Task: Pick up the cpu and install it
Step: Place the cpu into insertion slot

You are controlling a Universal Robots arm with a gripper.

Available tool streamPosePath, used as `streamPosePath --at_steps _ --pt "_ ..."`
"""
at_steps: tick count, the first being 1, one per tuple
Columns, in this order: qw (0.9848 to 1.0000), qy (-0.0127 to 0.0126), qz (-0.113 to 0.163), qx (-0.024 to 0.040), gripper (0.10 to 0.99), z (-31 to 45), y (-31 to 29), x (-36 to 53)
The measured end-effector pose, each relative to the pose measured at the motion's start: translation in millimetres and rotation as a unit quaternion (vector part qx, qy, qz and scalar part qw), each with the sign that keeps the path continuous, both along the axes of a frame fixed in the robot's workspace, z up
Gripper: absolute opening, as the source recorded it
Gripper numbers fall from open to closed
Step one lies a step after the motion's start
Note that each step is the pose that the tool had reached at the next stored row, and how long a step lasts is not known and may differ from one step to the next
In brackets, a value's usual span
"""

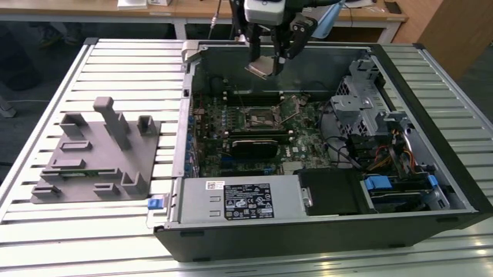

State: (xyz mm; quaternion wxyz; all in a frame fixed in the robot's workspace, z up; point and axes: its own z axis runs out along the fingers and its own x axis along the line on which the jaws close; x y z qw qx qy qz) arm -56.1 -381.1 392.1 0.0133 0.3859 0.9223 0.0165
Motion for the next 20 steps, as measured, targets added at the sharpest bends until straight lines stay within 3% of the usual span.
streamPosePath --at_steps 7,20 --pt "0.9997 0.0 -0.026 0.0 0.533 -0.4 0.2 0.0" --pt "0.9989 0.0 -0.046 0.0001 0.533 -1.0 0.2 0.0"
